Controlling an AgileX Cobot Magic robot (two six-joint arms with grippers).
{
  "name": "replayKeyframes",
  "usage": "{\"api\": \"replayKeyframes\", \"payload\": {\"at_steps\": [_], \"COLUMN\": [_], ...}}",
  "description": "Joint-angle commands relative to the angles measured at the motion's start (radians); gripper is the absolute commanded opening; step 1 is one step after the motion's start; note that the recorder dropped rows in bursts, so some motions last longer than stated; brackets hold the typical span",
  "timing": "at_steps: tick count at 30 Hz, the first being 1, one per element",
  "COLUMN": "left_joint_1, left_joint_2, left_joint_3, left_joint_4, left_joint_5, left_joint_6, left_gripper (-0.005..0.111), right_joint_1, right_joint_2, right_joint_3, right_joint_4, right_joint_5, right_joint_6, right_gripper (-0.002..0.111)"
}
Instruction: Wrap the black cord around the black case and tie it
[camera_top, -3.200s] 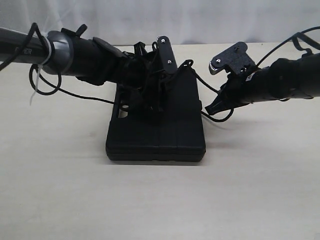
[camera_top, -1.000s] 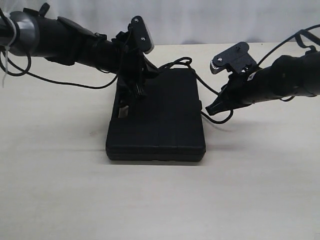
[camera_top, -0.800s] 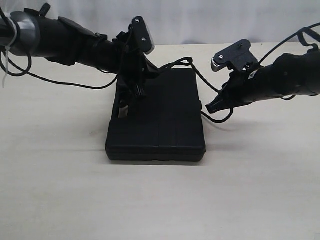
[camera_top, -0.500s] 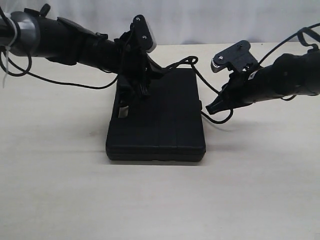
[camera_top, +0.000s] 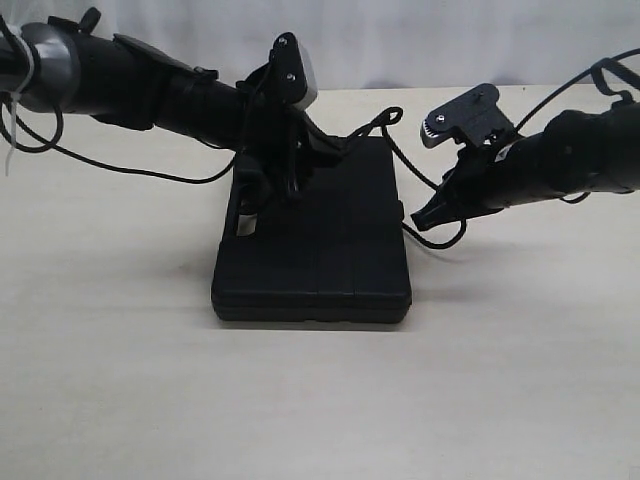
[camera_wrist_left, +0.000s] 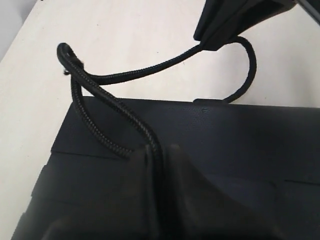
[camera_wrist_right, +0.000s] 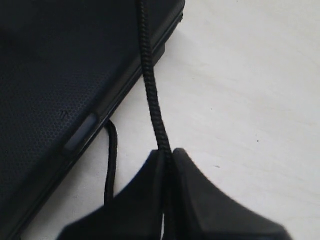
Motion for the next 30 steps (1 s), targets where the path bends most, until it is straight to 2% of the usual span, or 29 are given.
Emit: {"api": "replayKeyframes", "payload": {"at_steps": [1,5,8,15,16,17,19,22,30], "left_joint_1": [-0.001,-0.001,-0.001,-0.001,-0.001,-0.001,-0.001,-0.001,-0.001], "left_joint_2": [-0.001,-0.001,-0.001,-0.001,-0.001,-0.001,-0.001,-0.001,-0.001], "left_joint_3": [-0.007,-0.007,-0.007,-0.007,-0.007,-0.007,-0.007,-0.007,-0.007], "left_joint_4": [-0.024,-0.029,-0.035,-0.032,-0.032,-0.032,-0.032,-0.032,-0.032], "left_joint_5": [-0.002,-0.027,-0.096,-0.091,-0.091,-0.091,-0.091,-0.071,-0.035], "left_joint_6": [0.032,0.032,0.032,0.032,0.032,0.032,0.032,0.032,0.032], "left_gripper": [0.0,0.0,0.0,0.0,0.0,0.0,0.0,0.0,0.0], "right_joint_1": [0.039,0.055,0.055,0.055,0.055,0.052,0.043,0.034,-0.016], "right_joint_2": [0.001,0.001,0.001,-0.024,-0.03,-0.036,-0.036,-0.034,0.041], "right_joint_3": [0.003,0.003,0.003,0.003,0.003,0.001,0.001,0.001,-0.113], "right_joint_4": [-0.004,-0.004,-0.004,-0.004,-0.003,0.0,0.0,0.0,0.005], "right_joint_5": [-0.004,-0.014,-0.001,-0.05,-0.059,-0.069,-0.082,-0.084,0.035], "right_joint_6": [-0.024,-0.026,-0.039,-0.041,-0.036,0.004,0.054,0.073,0.131], "right_gripper": [0.004,0.004,0.004,0.005,0.007,0.017,0.029,0.041,0.043]}}
